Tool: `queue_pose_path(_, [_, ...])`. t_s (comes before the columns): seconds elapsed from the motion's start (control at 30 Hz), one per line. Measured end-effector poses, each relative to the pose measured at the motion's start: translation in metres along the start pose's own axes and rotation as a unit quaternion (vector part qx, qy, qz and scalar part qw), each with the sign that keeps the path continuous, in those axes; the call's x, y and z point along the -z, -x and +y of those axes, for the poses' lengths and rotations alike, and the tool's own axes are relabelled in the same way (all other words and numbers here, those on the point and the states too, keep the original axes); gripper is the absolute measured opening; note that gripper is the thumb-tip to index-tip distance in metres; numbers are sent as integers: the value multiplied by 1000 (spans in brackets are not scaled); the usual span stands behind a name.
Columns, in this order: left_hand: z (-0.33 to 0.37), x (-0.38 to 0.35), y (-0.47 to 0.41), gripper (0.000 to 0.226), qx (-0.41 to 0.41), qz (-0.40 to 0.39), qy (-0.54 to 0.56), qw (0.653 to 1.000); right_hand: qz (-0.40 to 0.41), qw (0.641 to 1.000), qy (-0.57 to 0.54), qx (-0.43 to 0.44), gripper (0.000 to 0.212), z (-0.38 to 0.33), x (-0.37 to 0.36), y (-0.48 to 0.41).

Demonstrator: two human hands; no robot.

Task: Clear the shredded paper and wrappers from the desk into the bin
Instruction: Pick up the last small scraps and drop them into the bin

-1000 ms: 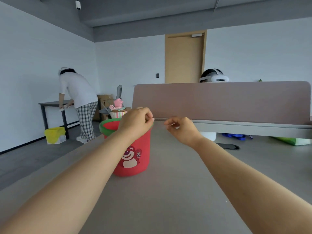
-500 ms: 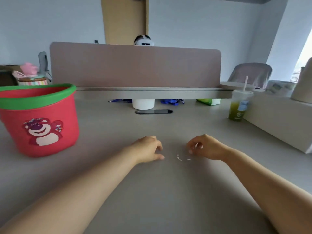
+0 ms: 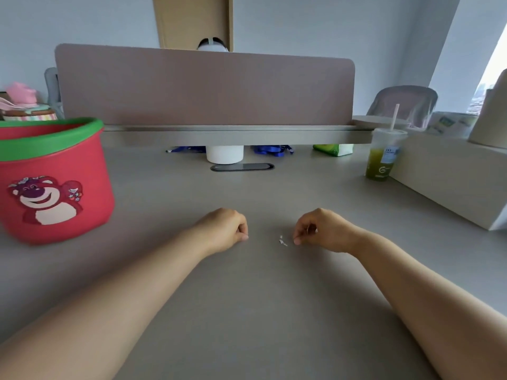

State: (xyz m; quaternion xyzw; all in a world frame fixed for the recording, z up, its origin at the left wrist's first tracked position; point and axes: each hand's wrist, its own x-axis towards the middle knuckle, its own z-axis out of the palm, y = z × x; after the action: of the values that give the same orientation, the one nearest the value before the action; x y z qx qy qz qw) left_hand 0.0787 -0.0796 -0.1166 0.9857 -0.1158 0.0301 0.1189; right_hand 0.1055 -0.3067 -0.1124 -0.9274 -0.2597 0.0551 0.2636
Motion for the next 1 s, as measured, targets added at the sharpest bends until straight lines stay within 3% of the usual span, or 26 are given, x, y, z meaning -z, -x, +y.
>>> queue_pose_path(0.17, [3, -4, 2, 15, -30, -8, -28, 999, 3, 998, 59, 1, 10, -9, -11, -5])
queue_pose_path(0.43, [16, -15, 3, 13, -91, 19, 3, 996, 54, 998, -40, 20, 8, -8, -16, -8])
queue_pose_path(0.57, [9, -14, 2, 11, -90, 34, 20, 995, 29, 997, -76, 16, 22, -7, -16, -5])
queue_pose_path(1.0, [10, -16, 4, 15, -85, 81, 51, 992, 62, 997, 43, 14, 13, -12, -21, -11])
